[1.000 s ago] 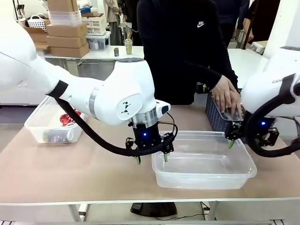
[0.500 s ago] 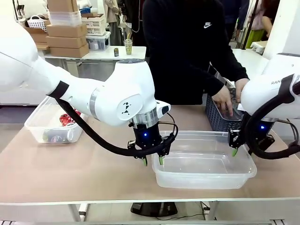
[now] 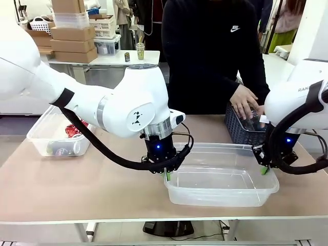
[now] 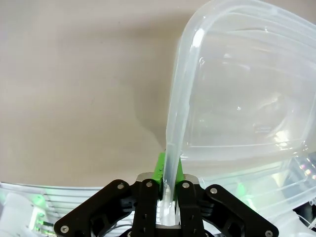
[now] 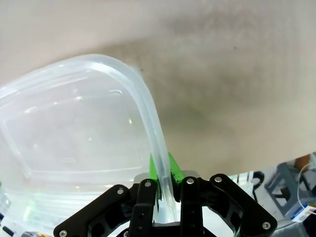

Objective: Sort the waste into each basket.
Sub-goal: Pick up the Organizing box on the right side of the table and lift it.

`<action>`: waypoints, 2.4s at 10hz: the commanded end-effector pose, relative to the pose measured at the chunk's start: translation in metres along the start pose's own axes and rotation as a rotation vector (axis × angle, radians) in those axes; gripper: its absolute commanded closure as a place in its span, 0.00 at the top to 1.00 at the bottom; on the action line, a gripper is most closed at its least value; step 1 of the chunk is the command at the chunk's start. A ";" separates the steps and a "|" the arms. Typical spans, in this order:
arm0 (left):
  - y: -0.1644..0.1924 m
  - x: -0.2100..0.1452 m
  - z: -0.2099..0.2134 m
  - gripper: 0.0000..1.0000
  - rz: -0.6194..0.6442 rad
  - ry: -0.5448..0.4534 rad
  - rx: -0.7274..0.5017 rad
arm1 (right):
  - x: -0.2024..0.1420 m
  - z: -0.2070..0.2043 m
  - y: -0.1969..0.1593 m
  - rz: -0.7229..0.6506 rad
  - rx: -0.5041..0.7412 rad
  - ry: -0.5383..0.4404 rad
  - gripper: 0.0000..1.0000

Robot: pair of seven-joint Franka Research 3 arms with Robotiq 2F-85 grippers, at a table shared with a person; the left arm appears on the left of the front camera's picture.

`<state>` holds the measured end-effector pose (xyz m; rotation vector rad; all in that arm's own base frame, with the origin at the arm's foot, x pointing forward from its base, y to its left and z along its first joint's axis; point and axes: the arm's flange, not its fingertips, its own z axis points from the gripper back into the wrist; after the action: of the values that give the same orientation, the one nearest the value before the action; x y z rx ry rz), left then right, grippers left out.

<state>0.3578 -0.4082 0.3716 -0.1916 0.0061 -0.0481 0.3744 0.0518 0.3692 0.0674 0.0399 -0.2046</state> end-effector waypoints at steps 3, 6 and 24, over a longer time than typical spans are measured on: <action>0.012 -0.001 0.019 0.00 0.057 -0.017 0.021 | -0.040 -0.006 -0.012 0.028 -0.044 -0.028 0.00; 0.037 -0.007 0.091 0.00 0.053 -0.014 -0.024 | -0.046 0.080 0.010 0.026 -0.051 -0.127 0.00; 0.159 -0.018 0.186 0.06 0.244 -0.160 0.072 | -0.036 0.145 0.224 0.241 -0.165 -0.053 0.05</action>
<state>0.3464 -0.2187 0.5317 -0.1008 -0.1080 0.1933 0.3886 0.2708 0.5268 -0.0246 -0.0687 0.0445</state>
